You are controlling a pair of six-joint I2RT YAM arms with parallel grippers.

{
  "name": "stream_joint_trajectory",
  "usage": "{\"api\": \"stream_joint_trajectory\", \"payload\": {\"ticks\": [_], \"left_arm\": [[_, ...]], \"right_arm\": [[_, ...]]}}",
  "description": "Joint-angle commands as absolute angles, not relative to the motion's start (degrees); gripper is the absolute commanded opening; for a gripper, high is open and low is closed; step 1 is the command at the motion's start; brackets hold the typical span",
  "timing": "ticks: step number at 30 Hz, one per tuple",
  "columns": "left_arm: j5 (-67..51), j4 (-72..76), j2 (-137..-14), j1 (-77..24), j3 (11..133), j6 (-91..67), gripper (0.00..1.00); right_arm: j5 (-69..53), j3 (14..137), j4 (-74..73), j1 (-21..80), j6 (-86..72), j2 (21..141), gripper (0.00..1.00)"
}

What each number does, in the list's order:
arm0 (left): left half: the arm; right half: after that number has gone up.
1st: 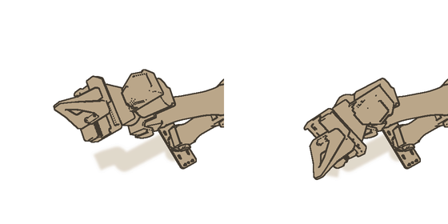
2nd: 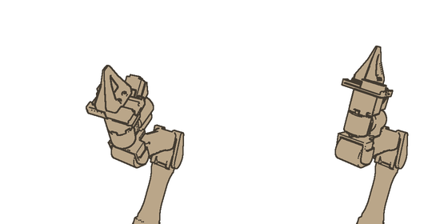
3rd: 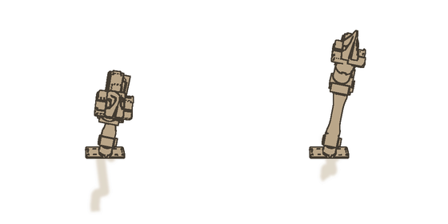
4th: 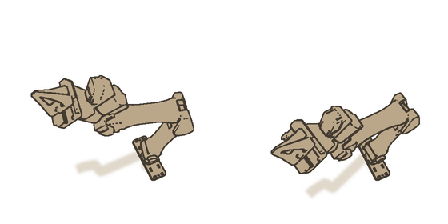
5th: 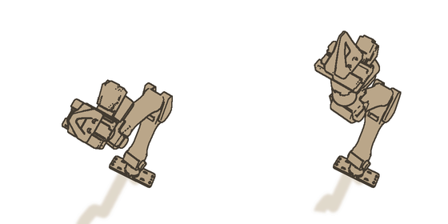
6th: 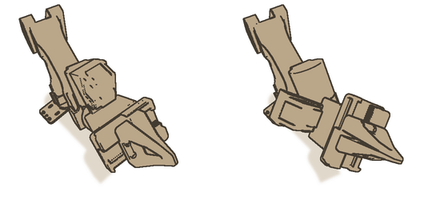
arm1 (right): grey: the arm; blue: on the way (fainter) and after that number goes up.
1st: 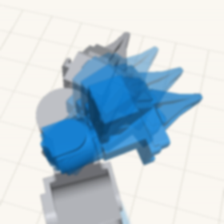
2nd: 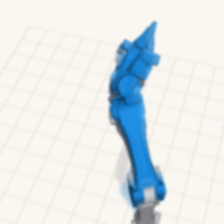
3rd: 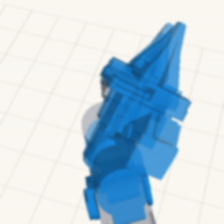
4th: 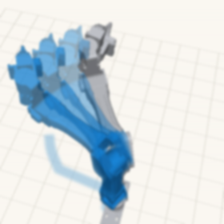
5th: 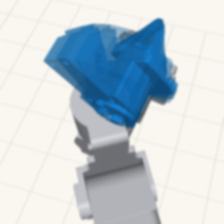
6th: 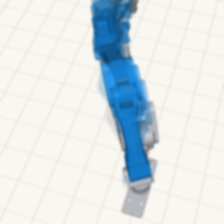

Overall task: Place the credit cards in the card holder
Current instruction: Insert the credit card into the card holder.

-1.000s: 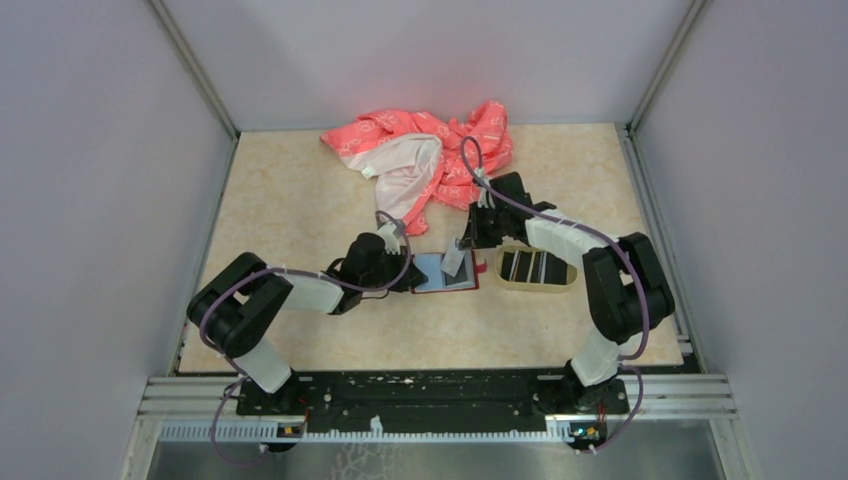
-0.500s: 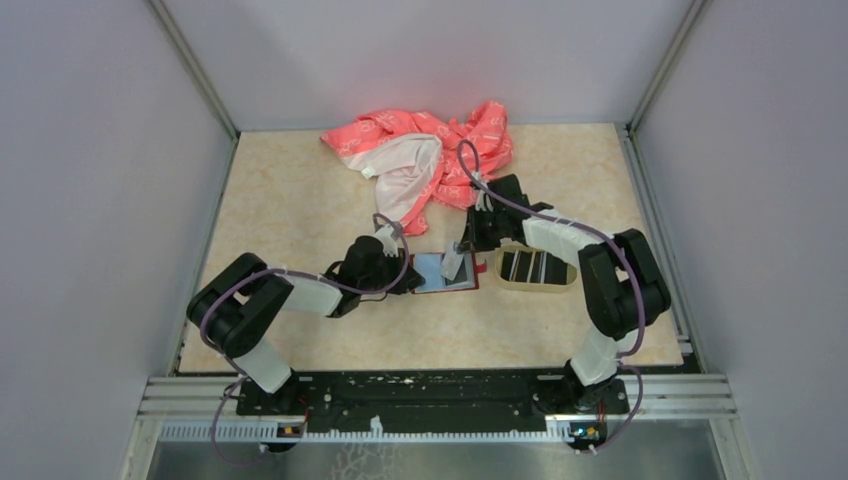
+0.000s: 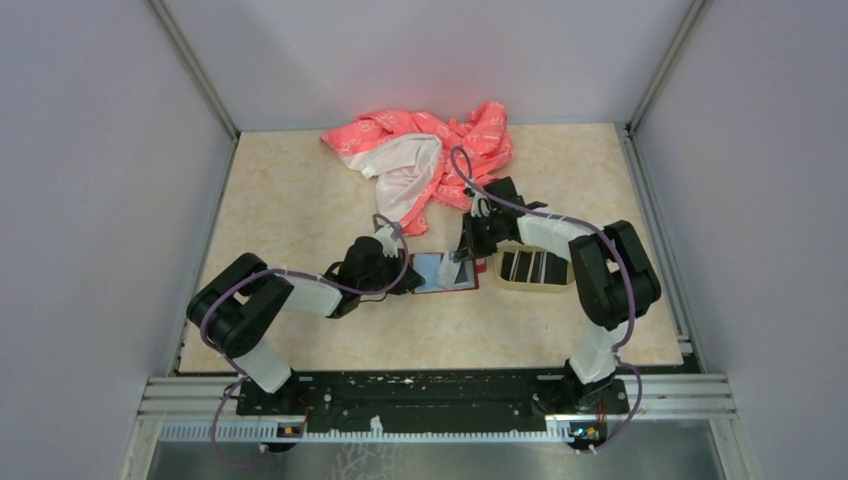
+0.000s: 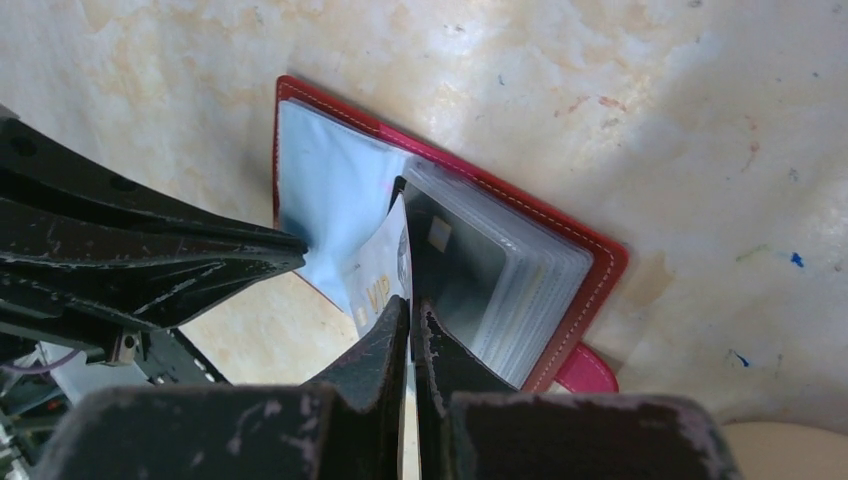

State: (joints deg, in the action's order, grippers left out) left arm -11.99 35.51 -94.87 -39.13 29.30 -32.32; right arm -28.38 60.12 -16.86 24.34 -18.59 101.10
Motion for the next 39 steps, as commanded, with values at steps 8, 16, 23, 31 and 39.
{"api": "stream_joint_trajectory", "payload": {"ticks": [8, 16, 23, 31, 39], "left_arm": [[-11.2, 33.1, -94.4, -39.3, 29.7, -29.6, 0.11], [-11.0, 32.6, -94.6, -39.3, 30.3, -28.7, 0.1], [-10.8, 31.6, -94.7, -39.2, 31.1, -27.6, 0.11], [-10.7, 30.7, -94.6, -39.2, 32.1, -26.4, 0.11], [-10.3, 29.5, -94.3, -39.1, 33.2, -24.9, 0.11]], "right_arm": [[-33.7, 67.6, -22.5, 25.0, -13.1, 107.7, 0.0], [-30.9, 69.8, -25.7, 25.1, -12.1, 109.2, 0.0], [-30.4, 72.9, -29.7, 25.5, -10.1, 112.6, 0.0], [-30.0, 74.2, -30.9, 26.1, -9.6, 114.4, 0.03], [-30.5, 75.5, -32.3, 26.1, -9.4, 116.7, 0.04]]}}
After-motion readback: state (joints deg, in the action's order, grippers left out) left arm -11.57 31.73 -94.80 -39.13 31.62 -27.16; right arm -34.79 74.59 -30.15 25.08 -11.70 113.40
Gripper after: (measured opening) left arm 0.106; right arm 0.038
